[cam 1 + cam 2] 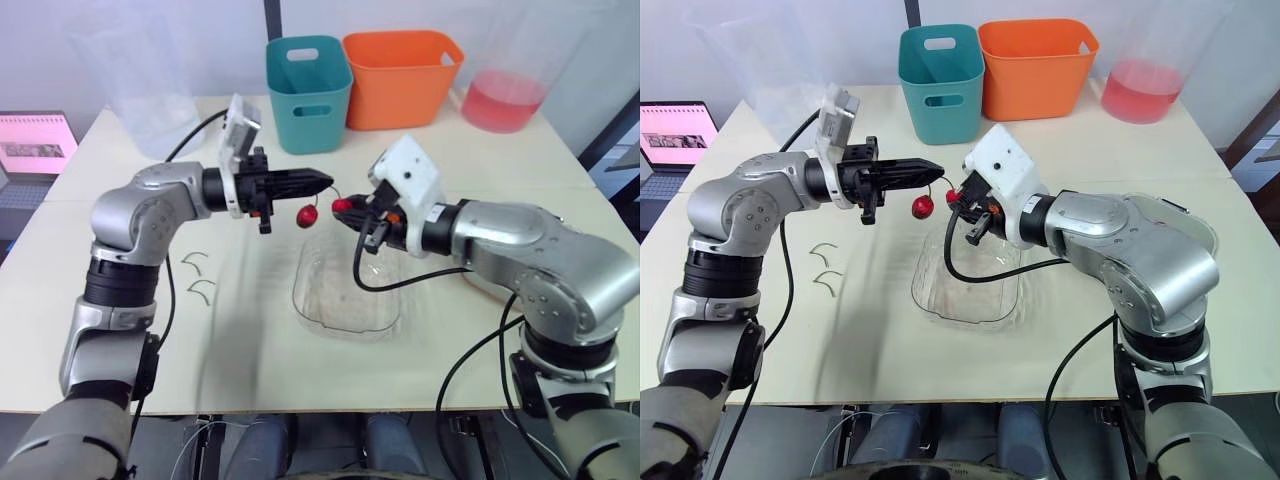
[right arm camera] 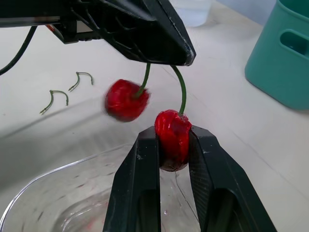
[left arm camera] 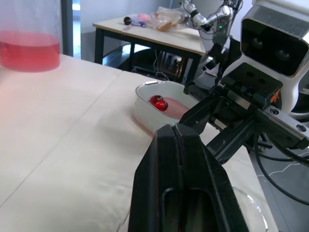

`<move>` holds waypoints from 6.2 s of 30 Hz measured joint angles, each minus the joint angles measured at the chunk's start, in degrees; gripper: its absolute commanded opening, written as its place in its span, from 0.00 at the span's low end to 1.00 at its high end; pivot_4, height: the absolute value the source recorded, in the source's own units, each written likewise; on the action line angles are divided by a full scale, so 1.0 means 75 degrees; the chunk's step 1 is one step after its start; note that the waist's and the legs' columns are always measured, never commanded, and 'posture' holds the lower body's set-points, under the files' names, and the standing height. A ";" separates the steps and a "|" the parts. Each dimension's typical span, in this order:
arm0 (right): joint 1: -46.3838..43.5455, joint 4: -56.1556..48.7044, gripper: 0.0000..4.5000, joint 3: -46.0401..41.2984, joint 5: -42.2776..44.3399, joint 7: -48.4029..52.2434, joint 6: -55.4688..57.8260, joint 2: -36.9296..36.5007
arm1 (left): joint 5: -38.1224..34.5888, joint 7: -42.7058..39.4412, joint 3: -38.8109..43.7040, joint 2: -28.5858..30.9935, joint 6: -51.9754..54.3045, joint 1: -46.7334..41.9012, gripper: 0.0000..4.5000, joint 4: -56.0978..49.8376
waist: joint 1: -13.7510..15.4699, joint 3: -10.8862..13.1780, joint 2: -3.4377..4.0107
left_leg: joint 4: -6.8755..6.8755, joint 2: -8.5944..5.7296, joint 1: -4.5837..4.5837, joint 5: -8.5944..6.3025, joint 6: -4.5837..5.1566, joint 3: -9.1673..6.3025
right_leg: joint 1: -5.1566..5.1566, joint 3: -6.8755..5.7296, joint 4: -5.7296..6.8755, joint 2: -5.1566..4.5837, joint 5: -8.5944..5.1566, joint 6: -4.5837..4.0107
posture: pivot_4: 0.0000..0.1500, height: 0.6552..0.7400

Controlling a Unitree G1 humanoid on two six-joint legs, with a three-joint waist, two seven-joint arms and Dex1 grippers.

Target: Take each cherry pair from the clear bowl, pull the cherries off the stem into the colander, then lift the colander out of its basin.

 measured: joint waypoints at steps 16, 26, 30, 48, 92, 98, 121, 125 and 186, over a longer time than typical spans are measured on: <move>-0.0097 0.0006 0.13 -0.0166 0.0086 -0.0160 0.0073 0.0039 | 0.0068 -0.0070 0.0069 0.0000 -0.0039 0.0000 0.54 0.0292 | -0.0002 0.0000 0.0000 | 0.0000 0.0000 0.0000 0.0000 0.0000 0.0000 | -0.0001 0.0000 0.0002 0.0000 0.0000 0.0000 | 1.00 1.00; -0.0097 0.0006 0.13 -0.0169 0.0225 -0.0195 0.0099 0.0117 | 0.0040 0.0029 0.0095 -0.0150 -0.0005 0.0001 0.54 0.0290 | 0.0001 0.0000 0.0000 | 0.0001 0.0000 0.0000 0.0000 0.0000 0.0000 | -0.0001 0.0001 0.0003 -0.0001 0.0000 0.0000 | 1.00 1.00; -0.0096 0.0006 0.13 -0.0169 0.0234 -0.0241 0.0110 0.0126 | 0.0029 0.0041 0.0095 -0.0167 0.0004 0.0001 0.49 0.0288 | -0.0007 0.0000 0.0000 | 0.0001 0.0000 0.0000 0.0000 0.0000 0.0000 | -0.0003 0.0001 0.0007 0.0000 0.0000 0.0000 | 1.00 1.00; 0.0123 0.0056 0.94 -0.0825 0.0995 0.0132 0.0178 0.0160 | -0.0004 -0.0114 0.0083 -0.0013 -0.0004 -0.0012 0.00 0.0270 | 0.0001 0.0000 0.0000 | 0.0001 -0.0001 0.0000 -0.0002 0.0004 0.0001 | -0.0001 0.0001 0.0006 -0.0001 0.0000 0.0000 | 1.00 1.00; 0.0365 0.1798 0.14 -0.1354 0.3070 0.0306 0.0257 0.0055 | 0.0471 -0.1077 -0.0080 -0.0042 -0.0461 -0.0934 0.00 0.0562 | -0.0021 0.0000 0.0000 | 0.0006 0.0000 0.0002 -0.0011 0.0020 0.0001 | -0.0009 0.0001 0.0028 0.0000 -0.0001 0.0001 | 1.00 1.00; 0.0630 0.1651 0.14 -0.1397 0.2980 0.0424 -0.0271 -0.0366 | 0.0500 -0.1133 -0.0119 -0.0035 -0.0569 -0.0818 0.00 0.0473 | -0.0005 0.0000 0.0000 | 0.0007 -0.0001 0.0002 -0.0012 0.0021 0.0001 | -0.0007 0.0001 0.0027 -0.0001 -0.0001 0.0002 | 1.00 1.00; 0.4852 0.3045 0.60 -0.3641 -0.0091 0.1652 -0.3552 -0.3684 | 0.1166 -0.1035 -0.0732 -0.0433 -0.1498 -0.0290 0.00 0.0268 | 0.0051 0.0002 -0.0004 | 0.0017 0.0001 0.0011 -0.0020 0.0037 0.0023 | 0.0028 0.0004 -0.0006 0.0004 -0.0002 0.0003 | 1.00 1.00; 0.4826 0.3168 0.93 -0.3630 -0.0181 0.1644 -0.3541 -0.3684 | 0.1165 -0.1032 -0.0731 -0.0368 -0.1497 -0.0214 0.00 0.0269 | 0.0050 0.0002 -0.0004 | 0.0018 0.0001 0.0011 -0.0019 0.0035 0.0021 | 0.0030 0.0003 -0.0007 0.0003 -0.0002 0.0003 | 1.00 1.00; 0.1106 0.2250 0.28 -0.0751 0.3359 -0.0676 -0.2369 0.1575 | 0.0321 -0.0508 0.0014 -0.0269 -0.0361 -0.0442 0.00 -0.0226 | -0.0023 0.0002 -0.0004 | 0.0016 -0.0003 0.0004 -0.0004 0.0008 -0.0008 | -0.0003 0.0002 0.0035 0.0001 -0.0002 0.0003 | 1.00 1.00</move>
